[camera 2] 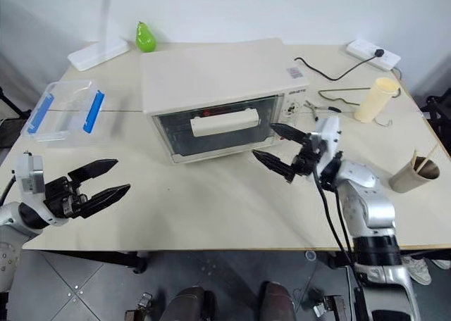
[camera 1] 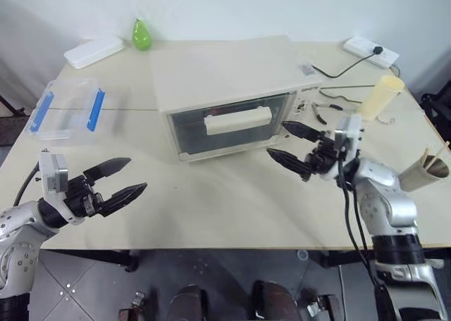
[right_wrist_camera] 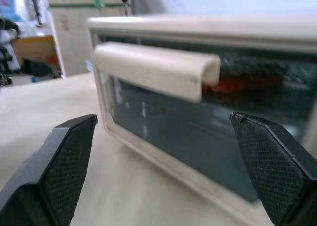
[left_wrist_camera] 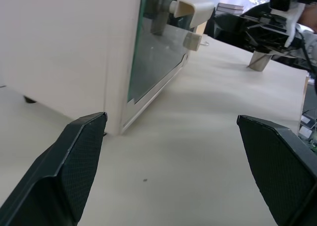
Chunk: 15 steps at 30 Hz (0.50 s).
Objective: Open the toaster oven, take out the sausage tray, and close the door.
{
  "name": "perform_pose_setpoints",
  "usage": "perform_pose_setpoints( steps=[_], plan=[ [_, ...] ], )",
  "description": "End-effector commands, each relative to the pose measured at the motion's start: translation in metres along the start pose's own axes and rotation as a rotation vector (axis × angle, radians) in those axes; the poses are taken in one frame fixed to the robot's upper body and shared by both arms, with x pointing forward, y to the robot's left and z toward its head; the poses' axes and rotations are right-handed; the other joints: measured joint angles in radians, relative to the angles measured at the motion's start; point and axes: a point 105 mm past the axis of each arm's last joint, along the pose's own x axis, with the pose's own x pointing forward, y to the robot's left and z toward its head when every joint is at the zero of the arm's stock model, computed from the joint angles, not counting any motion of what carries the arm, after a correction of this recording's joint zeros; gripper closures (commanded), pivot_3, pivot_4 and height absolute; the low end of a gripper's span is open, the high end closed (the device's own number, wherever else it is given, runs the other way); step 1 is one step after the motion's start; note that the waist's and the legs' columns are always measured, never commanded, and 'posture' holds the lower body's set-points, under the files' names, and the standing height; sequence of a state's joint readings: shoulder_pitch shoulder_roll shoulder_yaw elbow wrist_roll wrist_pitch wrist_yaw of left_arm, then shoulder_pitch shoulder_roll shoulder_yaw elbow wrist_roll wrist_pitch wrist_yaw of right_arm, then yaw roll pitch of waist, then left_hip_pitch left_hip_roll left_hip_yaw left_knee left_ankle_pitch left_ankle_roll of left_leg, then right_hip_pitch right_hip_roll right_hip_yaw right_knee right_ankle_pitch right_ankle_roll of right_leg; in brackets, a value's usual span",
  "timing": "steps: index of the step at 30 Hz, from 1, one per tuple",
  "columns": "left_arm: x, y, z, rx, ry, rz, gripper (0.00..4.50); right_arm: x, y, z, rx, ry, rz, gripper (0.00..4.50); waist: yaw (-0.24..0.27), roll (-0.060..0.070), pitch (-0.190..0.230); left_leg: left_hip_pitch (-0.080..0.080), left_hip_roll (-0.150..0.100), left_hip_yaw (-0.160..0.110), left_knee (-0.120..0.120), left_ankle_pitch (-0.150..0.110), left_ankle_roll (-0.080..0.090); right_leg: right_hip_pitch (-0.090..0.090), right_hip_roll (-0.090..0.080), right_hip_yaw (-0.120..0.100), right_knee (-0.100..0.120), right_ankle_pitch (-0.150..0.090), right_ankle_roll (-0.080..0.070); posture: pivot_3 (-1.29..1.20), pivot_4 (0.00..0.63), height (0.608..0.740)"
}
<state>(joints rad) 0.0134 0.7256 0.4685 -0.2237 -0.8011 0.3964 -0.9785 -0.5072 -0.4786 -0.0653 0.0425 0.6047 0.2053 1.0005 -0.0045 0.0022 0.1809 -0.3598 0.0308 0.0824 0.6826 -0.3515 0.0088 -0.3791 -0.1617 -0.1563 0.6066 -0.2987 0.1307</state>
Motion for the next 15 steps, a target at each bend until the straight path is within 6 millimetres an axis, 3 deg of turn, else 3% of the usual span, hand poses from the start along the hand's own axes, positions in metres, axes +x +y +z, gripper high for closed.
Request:
perform_pose_setpoints(
  steps=[1, 4, 8, 15],
  plan=[
    [0.001, -0.005, 0.008, 0.019, -0.015, -0.012, 0.04, 0.009, -0.001, 0.006, -0.023, -0.028, 0.022, 0.00, 0.000, 0.000, 0.000, 0.000, 0.000, 0.000, 0.000, 0.000, 0.000, 0.000, 0.000, 0.000, 0.000, 0.000, 0.000, 0.00, 0.150, 0.740],
    [0.002, -0.007, 0.007, -0.004, -0.030, -0.008, 0.04, 0.025, 0.001, 0.005, -0.040, -0.049, 0.055, 0.00, -0.001, 0.000, 0.000, 0.000, 0.000, 0.001, 0.000, 0.000, 0.000, 0.000, 0.000, 0.000, 0.000, 0.000, 0.000, 0.00, 0.150, 0.740],
    [0.003, -0.008, 0.005, -0.009, -0.027, -0.003, 0.04, 0.032, 0.007, 0.006, -0.050, -0.070, 0.088, 0.00, 0.001, 0.000, 0.000, 0.000, 0.000, 0.002, 0.000, 0.000, 0.000, -0.002, 0.000, 0.001, 0.002, 0.000, 0.000, 0.00, 0.150, 0.740],
    [-0.001, -0.001, 0.009, -0.051, -0.058, 0.027, 0.04, 0.015, 0.039, 0.003, -0.325, 0.004, 0.272, 0.00, 0.000, 0.000, 0.000, -0.007, 0.000, 0.007, 0.000, 0.000, -0.001, -0.009, 0.000, 0.001, 0.002, 0.000, 0.000, 0.00, 0.150, 0.740]
  ],
)
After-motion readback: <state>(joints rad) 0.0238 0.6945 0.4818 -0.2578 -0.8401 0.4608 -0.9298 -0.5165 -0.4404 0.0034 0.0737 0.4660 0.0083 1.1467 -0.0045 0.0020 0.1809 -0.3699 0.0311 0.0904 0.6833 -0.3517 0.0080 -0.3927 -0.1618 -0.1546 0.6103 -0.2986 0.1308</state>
